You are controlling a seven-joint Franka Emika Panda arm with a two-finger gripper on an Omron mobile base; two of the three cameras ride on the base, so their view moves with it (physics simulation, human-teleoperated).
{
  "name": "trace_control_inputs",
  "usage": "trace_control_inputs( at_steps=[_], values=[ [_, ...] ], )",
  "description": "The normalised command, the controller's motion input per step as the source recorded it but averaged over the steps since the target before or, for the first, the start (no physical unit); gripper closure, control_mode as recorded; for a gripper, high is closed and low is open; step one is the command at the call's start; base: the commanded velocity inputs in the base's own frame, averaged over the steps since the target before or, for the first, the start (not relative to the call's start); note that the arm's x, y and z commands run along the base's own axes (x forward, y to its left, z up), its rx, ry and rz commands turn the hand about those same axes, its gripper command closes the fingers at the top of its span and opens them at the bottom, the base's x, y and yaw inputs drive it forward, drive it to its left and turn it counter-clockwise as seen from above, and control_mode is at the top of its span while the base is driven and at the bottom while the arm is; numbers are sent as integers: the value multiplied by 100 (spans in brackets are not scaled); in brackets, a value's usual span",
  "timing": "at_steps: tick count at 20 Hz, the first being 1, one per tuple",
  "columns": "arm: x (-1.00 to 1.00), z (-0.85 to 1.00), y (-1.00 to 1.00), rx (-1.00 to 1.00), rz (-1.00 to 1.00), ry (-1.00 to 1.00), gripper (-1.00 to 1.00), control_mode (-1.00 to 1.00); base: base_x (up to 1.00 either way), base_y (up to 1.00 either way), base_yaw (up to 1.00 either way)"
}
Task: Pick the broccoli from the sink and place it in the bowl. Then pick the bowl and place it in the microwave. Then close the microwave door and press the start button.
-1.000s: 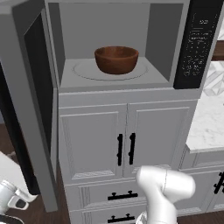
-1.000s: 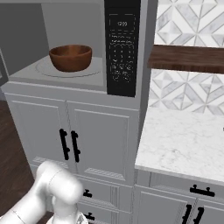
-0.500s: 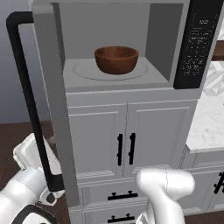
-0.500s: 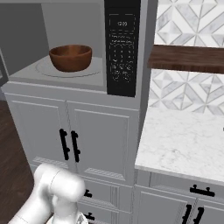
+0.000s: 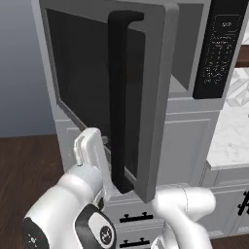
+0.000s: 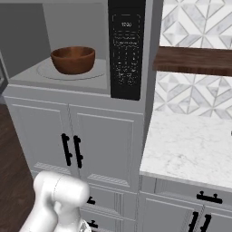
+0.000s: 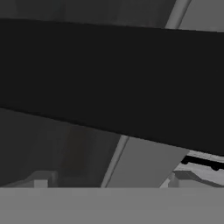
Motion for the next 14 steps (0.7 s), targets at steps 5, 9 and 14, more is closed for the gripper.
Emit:
trace_control_inputs(
  at_steps=[5, 9, 14],
  values=[
    [-2, 54, -100, 27, 0, 8, -100, -100, 0, 0, 0],
    [19, 61, -100, 28, 0, 17, -100, -100, 0, 0, 0],
    [57, 29, -100, 22, 0, 23, -100, -100, 0, 0, 0]
  ],
)
